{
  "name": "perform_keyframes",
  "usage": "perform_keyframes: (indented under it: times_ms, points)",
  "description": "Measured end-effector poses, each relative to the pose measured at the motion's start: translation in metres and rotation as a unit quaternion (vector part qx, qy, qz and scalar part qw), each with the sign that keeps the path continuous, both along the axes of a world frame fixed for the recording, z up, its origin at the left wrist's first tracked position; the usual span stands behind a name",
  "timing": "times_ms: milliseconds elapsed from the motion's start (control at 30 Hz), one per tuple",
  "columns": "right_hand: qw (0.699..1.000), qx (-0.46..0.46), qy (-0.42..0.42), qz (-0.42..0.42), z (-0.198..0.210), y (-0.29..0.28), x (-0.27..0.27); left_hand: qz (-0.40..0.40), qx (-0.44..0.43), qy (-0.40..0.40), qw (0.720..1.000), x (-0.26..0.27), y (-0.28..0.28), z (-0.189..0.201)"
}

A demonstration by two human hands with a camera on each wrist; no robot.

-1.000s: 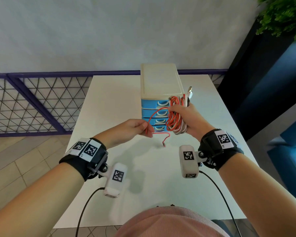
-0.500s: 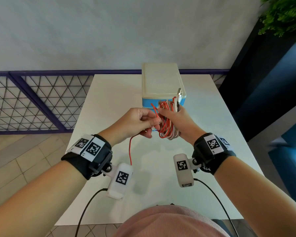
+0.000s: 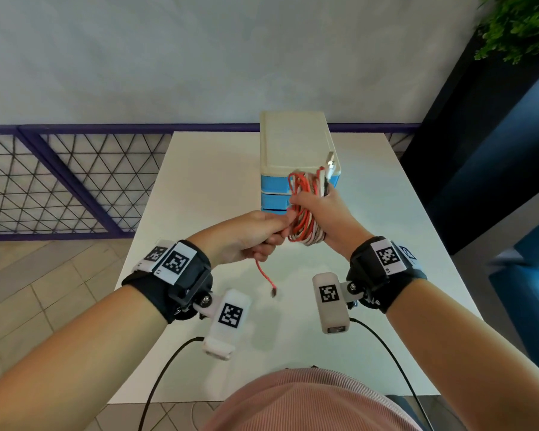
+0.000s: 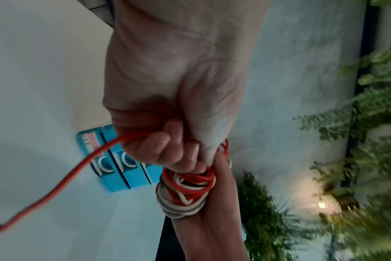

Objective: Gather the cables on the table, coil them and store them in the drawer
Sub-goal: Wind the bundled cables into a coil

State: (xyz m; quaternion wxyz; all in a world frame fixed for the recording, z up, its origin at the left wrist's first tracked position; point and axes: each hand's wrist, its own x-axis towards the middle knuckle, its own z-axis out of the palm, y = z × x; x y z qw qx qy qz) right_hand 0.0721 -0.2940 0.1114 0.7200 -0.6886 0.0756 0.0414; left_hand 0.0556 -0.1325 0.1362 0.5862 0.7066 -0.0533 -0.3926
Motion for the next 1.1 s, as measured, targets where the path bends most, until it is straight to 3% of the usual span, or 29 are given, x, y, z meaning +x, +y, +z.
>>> perform_keyframes:
  times_ms: [100,200,300,367,467,567,733,867,933,1033,1100]
  points:
    - [0.995,0.039,-0.032,-0.087,0.005,-0.012,0.006,-0.055,-0.051,0.093,0.993,-0.001,0.017,-0.011]
    - [0.988,0.102,-0.022,-0.114,0.008,-0.033,0.011,-0.131,-0.026,0.127,0.983,-0.003,0.041,-0.025]
    - [0.986,0.147,0.023,-0.075,0.015,-0.045,0.009,-0.185,0.143,-0.025,0.972,0.001,0.052,-0.034]
    - [0.988,0.146,0.042,-0.033,0.021,-0.043,0.004,-0.14,0.225,-0.181,0.947,0.01,0.049,-0.036]
    - [0.99,0.114,0.067,0.048,0.023,-0.033,-0.001,-0.031,0.209,-0.326,0.921,0.019,0.038,-0.029]
    - [0.989,0.066,0.093,0.097,0.022,-0.019,-0.006,0.03,0.144,-0.398,0.906,0.021,0.023,-0.014]
    - [0.977,0.092,0.111,0.157,0.024,0.0,-0.013,0.11,0.068,-0.409,0.903,0.017,0.008,-0.007]
    - [0.974,0.028,0.12,0.192,0.016,0.006,-0.013,0.138,0.116,-0.444,0.878,0.013,0.006,-0.014]
    - [0.973,-0.008,0.125,0.196,0.014,0.007,-0.013,0.113,0.125,-0.42,0.892,0.013,0.009,-0.016]
    - [0.973,-0.038,0.135,0.182,0.015,0.005,-0.011,0.062,0.072,-0.361,0.928,0.014,0.02,-0.014]
    - [0.974,-0.063,0.136,0.17,0.016,0.001,-0.01,0.045,0.067,-0.358,0.93,0.016,0.03,-0.01]
